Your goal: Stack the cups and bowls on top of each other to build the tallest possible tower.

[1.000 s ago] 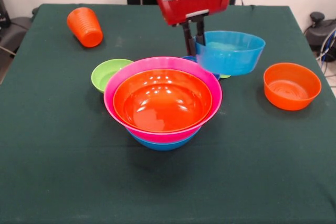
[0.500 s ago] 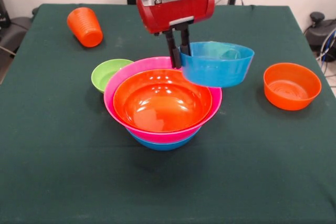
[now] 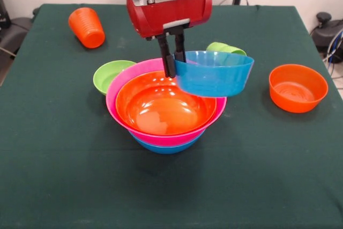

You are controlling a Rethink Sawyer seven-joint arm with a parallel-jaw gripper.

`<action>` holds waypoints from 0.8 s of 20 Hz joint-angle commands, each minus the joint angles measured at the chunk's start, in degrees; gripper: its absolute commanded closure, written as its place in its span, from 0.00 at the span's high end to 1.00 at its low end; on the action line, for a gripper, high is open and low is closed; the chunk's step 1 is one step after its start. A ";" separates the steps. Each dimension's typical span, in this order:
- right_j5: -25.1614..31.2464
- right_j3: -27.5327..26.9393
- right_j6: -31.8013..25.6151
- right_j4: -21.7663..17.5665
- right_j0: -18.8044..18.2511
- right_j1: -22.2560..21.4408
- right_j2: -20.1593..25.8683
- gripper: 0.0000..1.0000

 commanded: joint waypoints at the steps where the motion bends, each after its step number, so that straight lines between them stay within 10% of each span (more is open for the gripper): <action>1: 5.71 -3.69 -18.94 -4.49 1.39 2.59 0.06 0.00; 16: 6.35 -6.04 -27.76 -3.32 -3.35 4.96 2.45 0.00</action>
